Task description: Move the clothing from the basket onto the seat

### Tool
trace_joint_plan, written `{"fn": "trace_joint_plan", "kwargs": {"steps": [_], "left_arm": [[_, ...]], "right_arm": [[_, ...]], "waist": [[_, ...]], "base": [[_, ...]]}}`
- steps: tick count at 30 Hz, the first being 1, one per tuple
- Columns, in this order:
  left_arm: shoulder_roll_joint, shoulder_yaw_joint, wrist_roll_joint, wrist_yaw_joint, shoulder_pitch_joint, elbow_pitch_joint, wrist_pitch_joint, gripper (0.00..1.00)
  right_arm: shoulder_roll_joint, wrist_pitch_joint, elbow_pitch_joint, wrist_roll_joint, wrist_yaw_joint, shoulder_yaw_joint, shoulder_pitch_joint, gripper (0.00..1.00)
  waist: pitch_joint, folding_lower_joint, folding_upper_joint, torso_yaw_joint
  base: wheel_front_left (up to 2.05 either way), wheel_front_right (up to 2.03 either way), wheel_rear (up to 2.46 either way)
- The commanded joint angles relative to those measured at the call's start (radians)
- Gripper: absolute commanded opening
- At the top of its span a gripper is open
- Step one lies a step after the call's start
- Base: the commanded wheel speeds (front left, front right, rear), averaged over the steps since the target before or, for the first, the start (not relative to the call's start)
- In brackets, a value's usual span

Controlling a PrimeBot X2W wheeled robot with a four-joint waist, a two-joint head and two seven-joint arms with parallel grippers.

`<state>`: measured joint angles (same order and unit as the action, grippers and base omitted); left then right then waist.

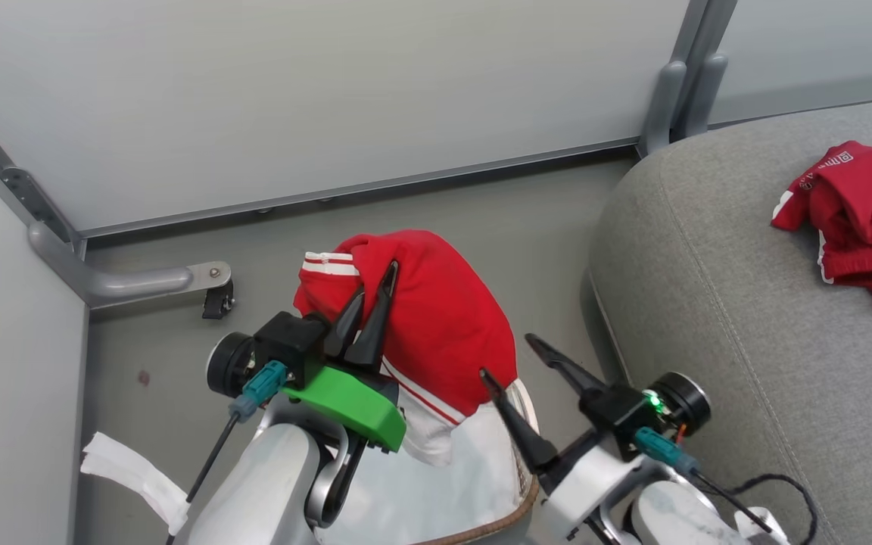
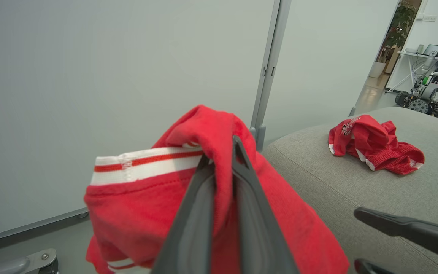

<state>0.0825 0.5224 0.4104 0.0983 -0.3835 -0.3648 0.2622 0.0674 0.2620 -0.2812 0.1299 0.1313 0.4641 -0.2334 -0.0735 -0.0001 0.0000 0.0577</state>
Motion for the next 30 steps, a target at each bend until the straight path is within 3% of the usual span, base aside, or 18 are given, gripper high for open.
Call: {"fn": "trace_joint_plan", "kwargs": {"steps": [1,7,14,23,30], "left_arm": [[-0.002,-0.003,-0.016,0.006,0.013,-0.004,0.004,0.00],[-0.017,0.008,-0.022,0.016,0.014,-0.013,0.004,0.00],[-0.026,0.042,-0.025,0.025,0.006,-0.017,0.004,0.00],[-0.031,0.106,-0.003,0.033,-0.025,-0.013,0.004,0.00],[-0.031,0.160,0.021,0.033,-0.042,0.000,0.004,0.00]], "right_arm": [[0.005,0.004,-0.004,-0.007,-0.001,0.022,-0.023,1.00],[-0.003,0.005,-0.085,-0.013,-0.001,0.093,-0.096,1.00],[-0.016,0.004,-0.189,-0.041,-0.001,0.080,-0.177,1.00],[-0.015,0.004,-0.316,0.098,-0.001,0.197,-0.235,1.00],[-0.015,0.004,-0.375,0.148,-0.001,0.218,-0.260,1.00]], "waist": [[0.001,0.0001,0.0000,-0.004],[0.005,0.0001,0.0000,-0.027],[0.001,0.0001,0.0000,-0.062],[-0.009,0.0001,0.0000,-0.098],[-0.021,0.0001,0.0000,-0.121]], "base": [[0.00,0.00,0.00],[0.00,0.00,0.00],[0.00,0.00,0.00],[0.00,0.00,0.00],[0.00,0.00,0.00]]}}
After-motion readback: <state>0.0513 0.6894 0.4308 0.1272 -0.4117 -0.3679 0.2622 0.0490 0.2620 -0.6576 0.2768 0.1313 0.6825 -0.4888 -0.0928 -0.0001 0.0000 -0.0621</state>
